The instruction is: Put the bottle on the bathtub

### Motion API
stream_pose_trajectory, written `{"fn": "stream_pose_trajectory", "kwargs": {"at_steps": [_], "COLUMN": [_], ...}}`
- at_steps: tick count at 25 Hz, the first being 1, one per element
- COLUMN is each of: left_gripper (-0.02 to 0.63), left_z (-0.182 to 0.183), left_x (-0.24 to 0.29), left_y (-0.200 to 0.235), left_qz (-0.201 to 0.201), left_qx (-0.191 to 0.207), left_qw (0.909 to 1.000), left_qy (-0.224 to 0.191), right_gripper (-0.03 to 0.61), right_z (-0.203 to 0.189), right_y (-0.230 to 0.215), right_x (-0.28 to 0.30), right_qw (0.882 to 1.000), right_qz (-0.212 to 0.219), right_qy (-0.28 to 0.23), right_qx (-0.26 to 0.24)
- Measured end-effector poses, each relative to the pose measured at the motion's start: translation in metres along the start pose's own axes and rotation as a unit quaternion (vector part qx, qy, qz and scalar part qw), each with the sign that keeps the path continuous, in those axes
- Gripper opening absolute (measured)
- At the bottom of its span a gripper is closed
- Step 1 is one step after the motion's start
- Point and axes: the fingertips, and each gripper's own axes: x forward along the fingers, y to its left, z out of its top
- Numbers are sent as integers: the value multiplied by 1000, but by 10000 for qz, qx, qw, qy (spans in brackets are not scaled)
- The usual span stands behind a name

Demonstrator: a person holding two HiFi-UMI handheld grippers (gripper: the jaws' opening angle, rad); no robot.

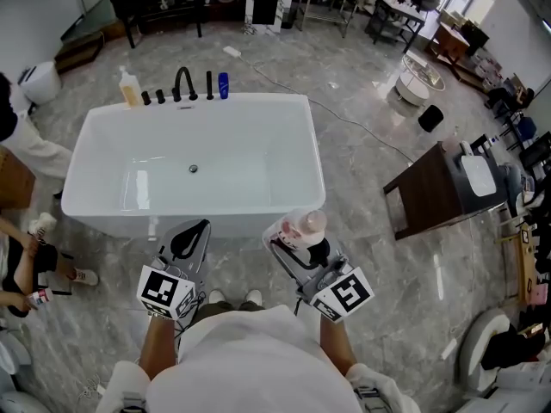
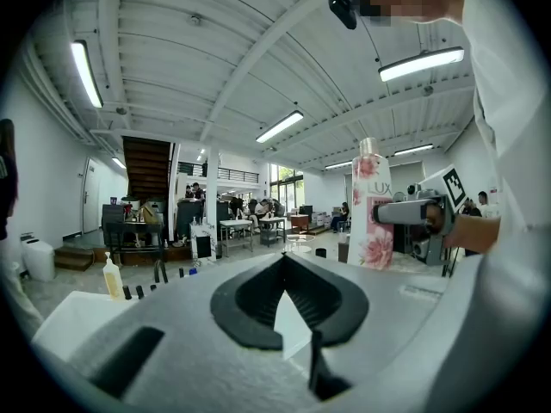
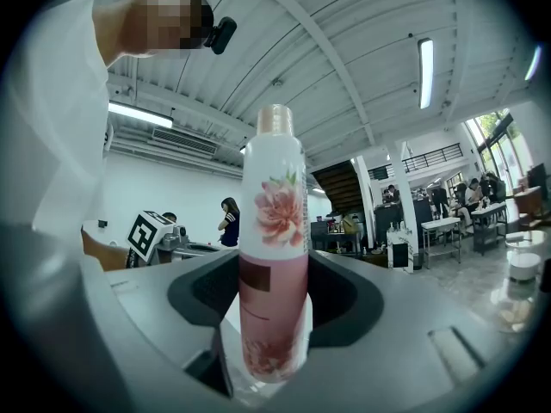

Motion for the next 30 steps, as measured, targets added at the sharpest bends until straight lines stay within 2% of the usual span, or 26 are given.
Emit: {"fn": "stream_pose_trajectory", "kwargs": {"at_steps": [10,20,30], "left_gripper": [8,6,8], "left_z": [0,18,16], "left_x": [39,58,88], "left_y": [-25,-21,-5], "left_qz": [-134,-98,-314], "left_qx": [240,520,453], "left_qw": [9995,9985,9984], "left_qy": [137,142,103], "right_gripper": [244,244,244], "right_z": [-9,-10,-7], "right_y": [-33,-52,-78], "right_x": [-22,-17,0], "right_qw": [9998,9994,9992], "right_qz": [-63,-52,-263], "right_qy": [-139,-307,-282], "right_qx": [101,164,115]}}
